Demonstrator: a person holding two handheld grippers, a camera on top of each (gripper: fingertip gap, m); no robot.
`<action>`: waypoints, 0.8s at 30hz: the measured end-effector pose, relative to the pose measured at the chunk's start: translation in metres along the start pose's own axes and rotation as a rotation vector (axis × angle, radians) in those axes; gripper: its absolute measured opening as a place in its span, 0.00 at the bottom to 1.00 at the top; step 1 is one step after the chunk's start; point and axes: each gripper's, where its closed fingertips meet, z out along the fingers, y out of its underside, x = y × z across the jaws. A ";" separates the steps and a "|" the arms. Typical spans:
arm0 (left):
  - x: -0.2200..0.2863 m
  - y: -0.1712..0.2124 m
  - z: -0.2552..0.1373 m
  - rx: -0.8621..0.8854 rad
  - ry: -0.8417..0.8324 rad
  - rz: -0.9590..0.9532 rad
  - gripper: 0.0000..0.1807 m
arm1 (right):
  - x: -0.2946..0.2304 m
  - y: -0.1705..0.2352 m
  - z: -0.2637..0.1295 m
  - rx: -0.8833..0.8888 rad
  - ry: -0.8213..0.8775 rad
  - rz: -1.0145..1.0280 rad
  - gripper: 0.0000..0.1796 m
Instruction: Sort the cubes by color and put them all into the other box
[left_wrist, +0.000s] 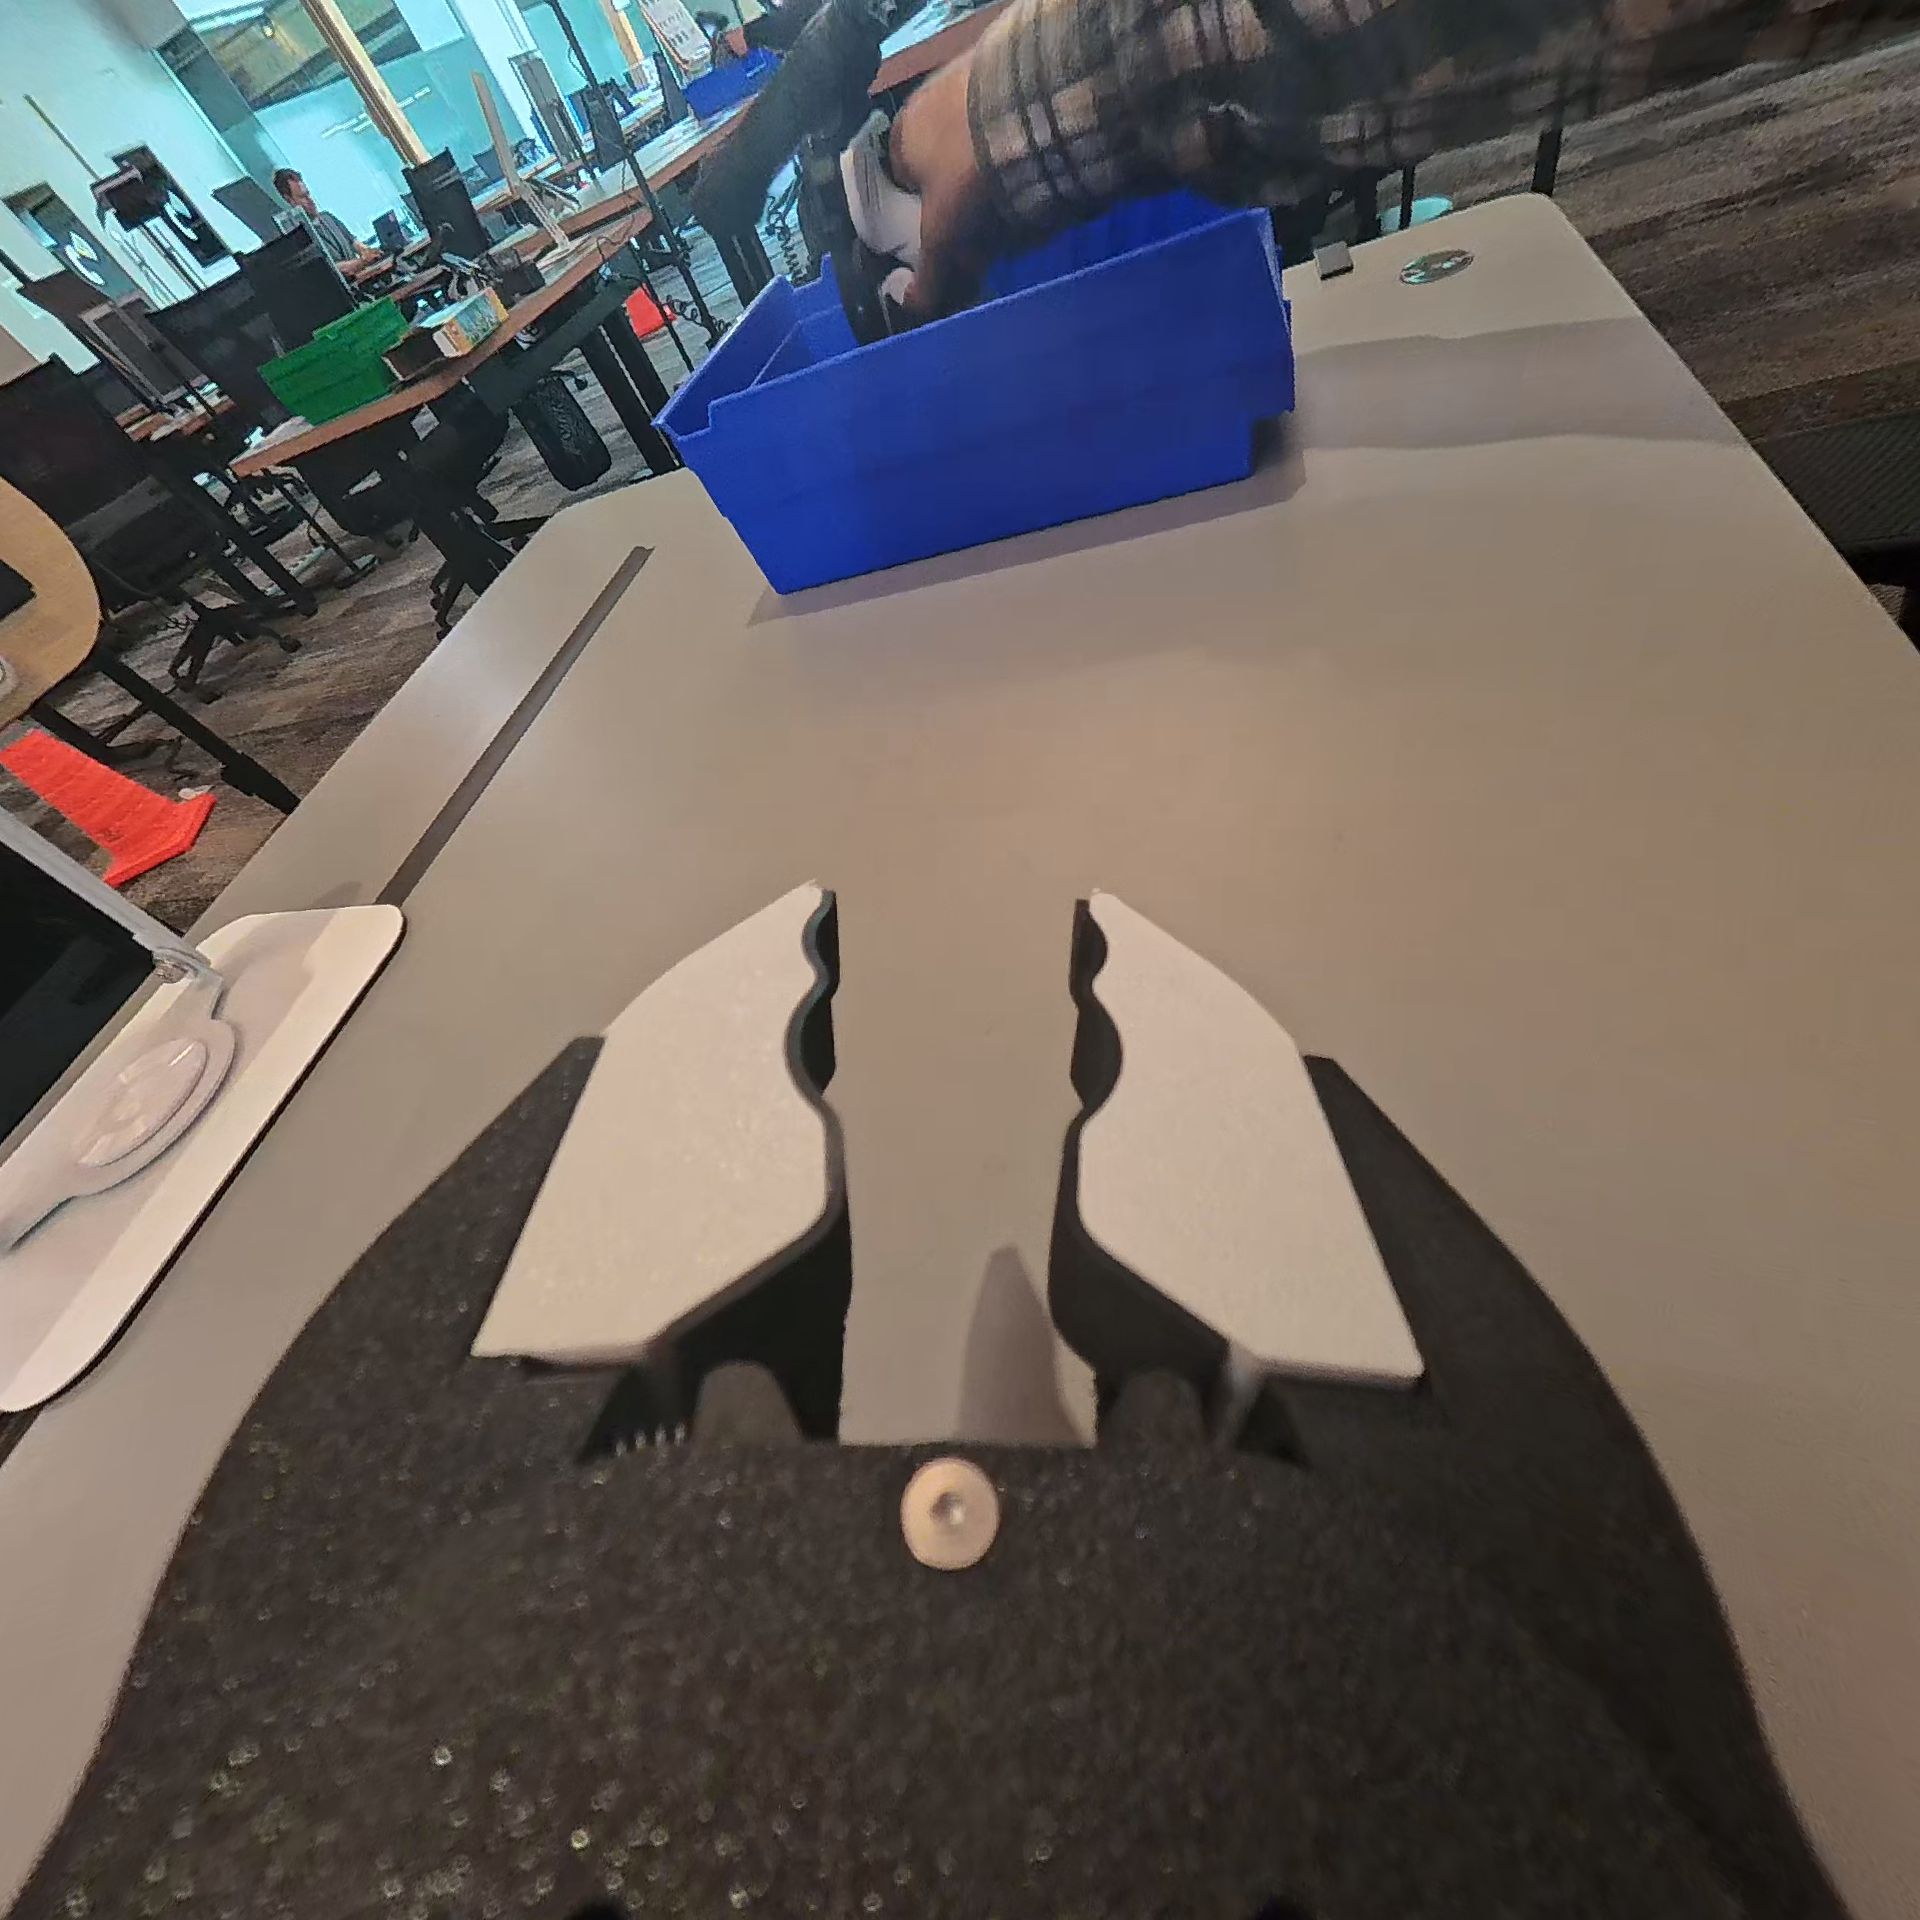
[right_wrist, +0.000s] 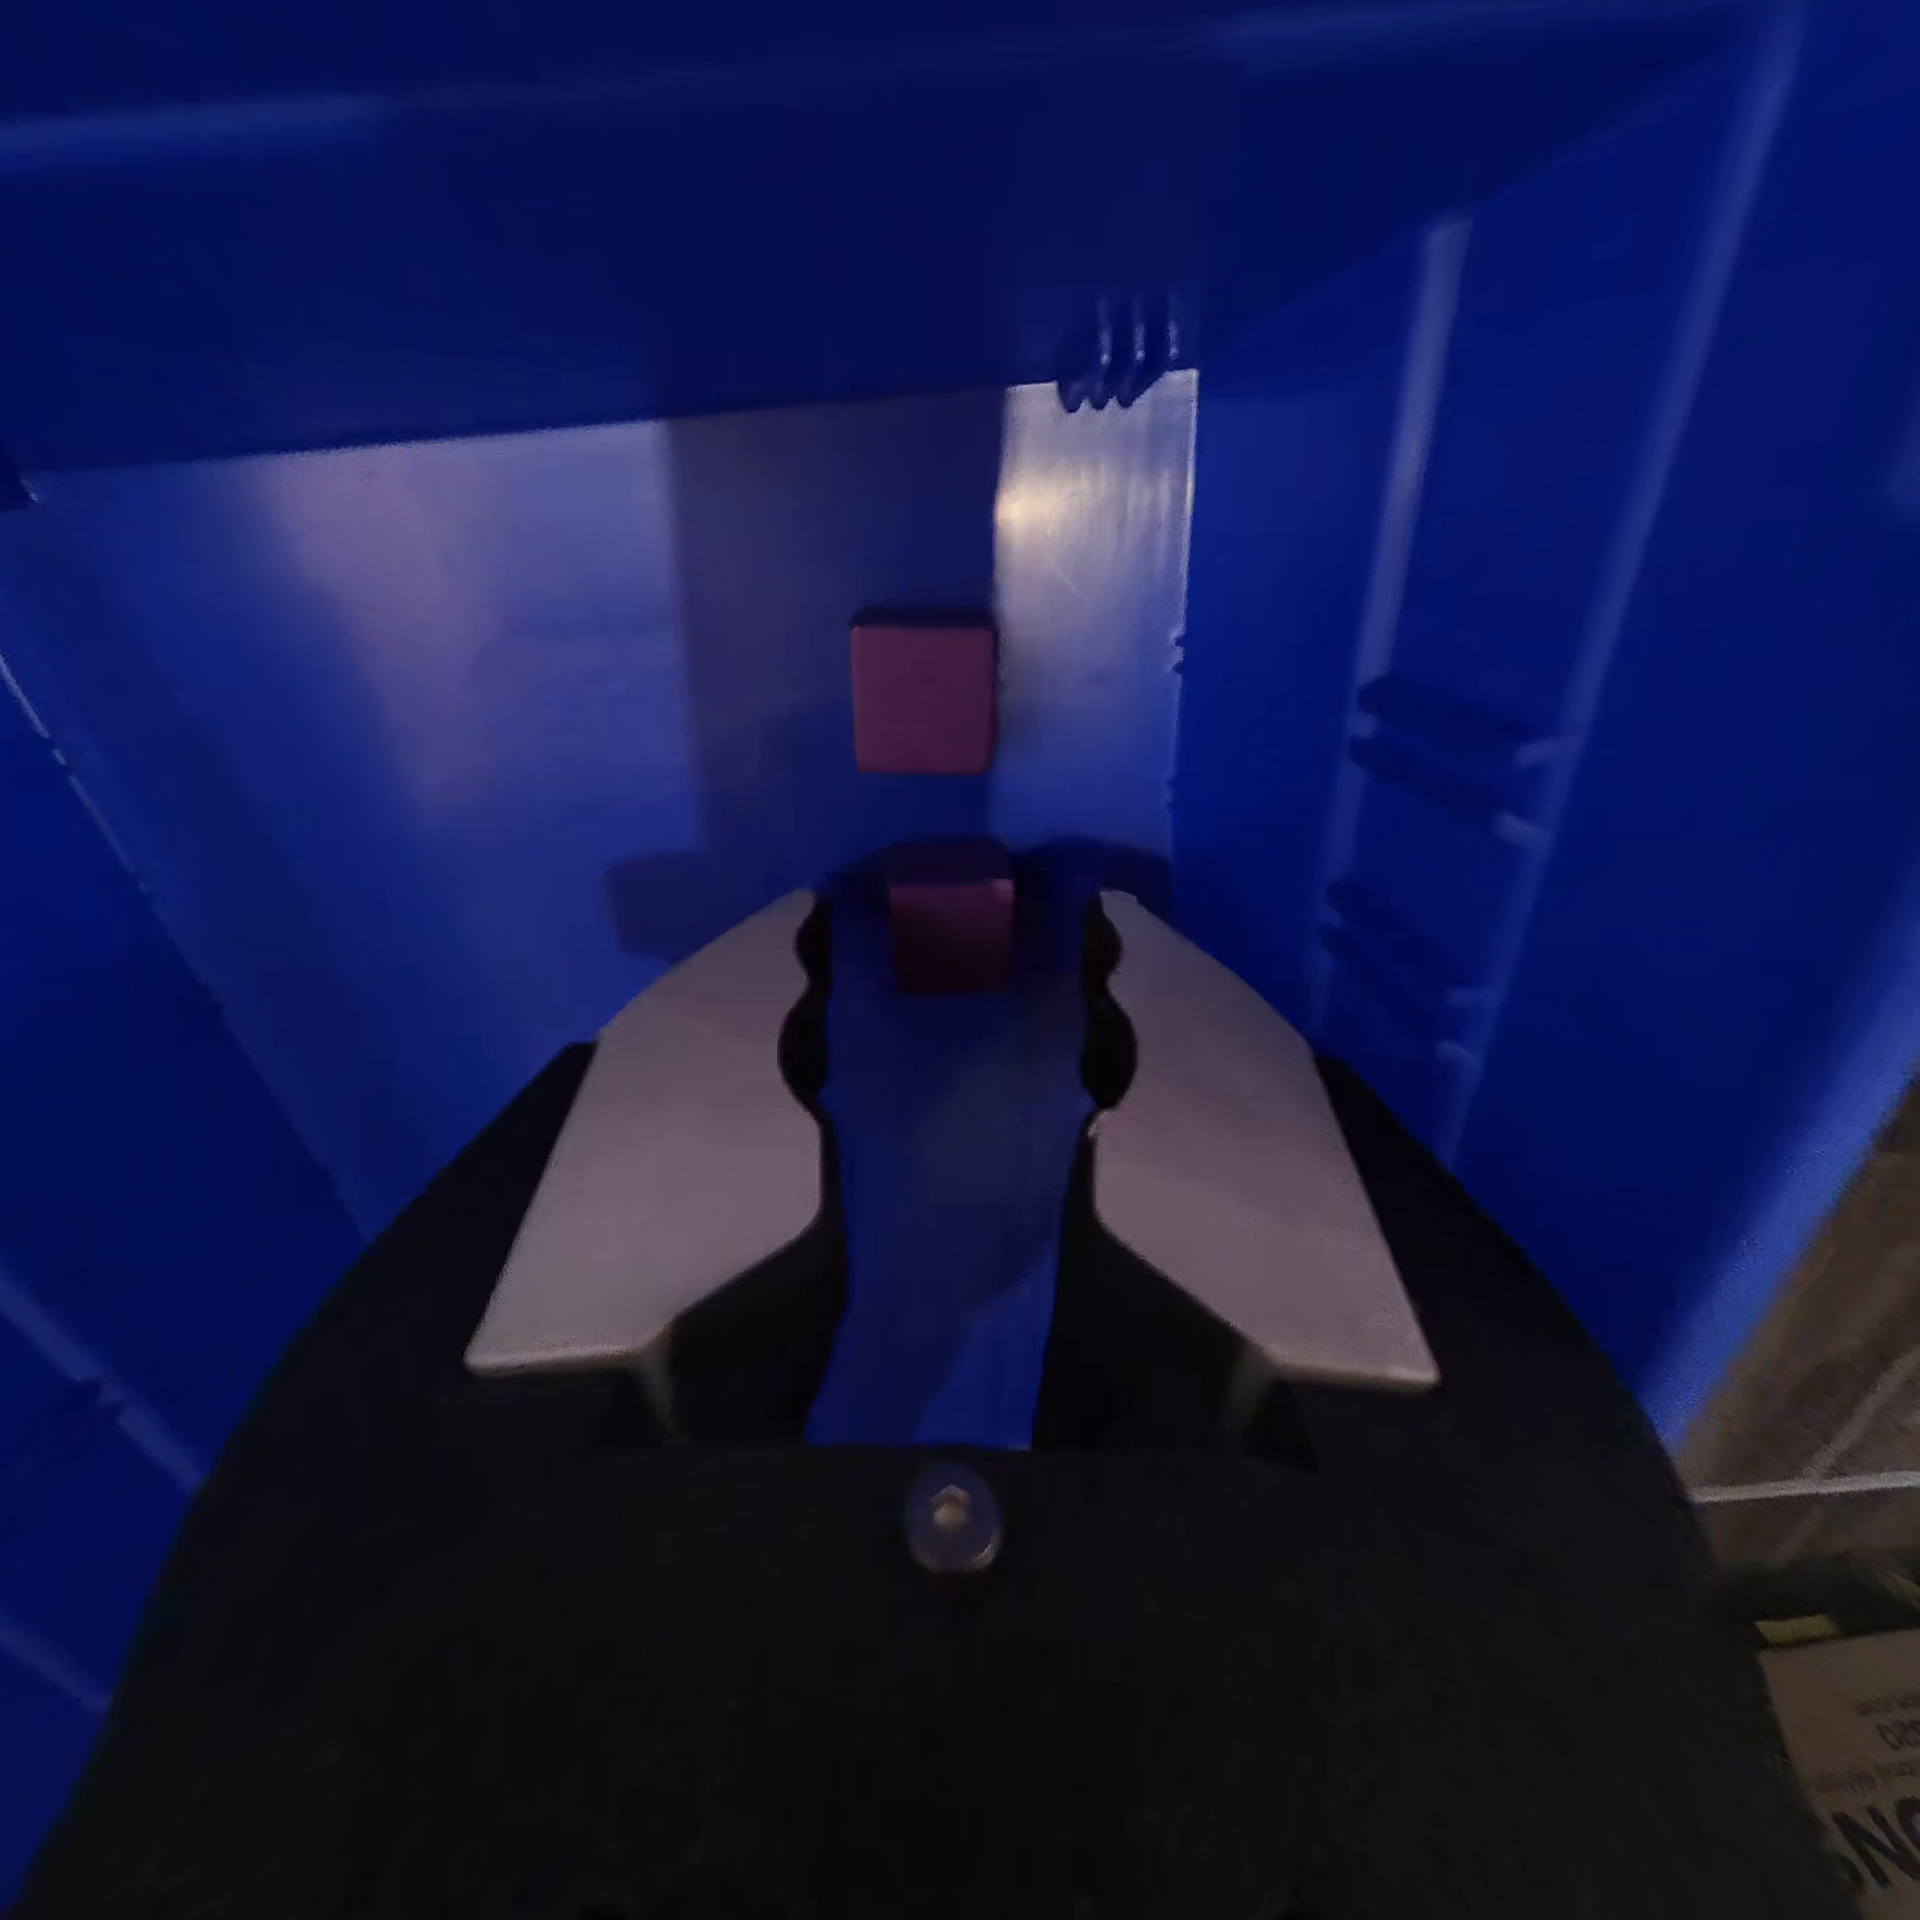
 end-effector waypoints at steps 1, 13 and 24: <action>0.000 0.000 0.000 0.001 0.000 -0.002 0.23 | 0.000 0.000 -0.007 0.006 0.008 -0.006 0.28; 0.001 -0.002 0.001 -0.001 -0.003 0.000 0.24 | -0.081 -0.006 -0.283 0.701 -0.153 -0.181 0.38; -0.006 -0.006 -0.002 0.011 -0.039 0.001 0.24 | -0.285 0.065 -0.262 1.323 -0.782 -0.447 0.49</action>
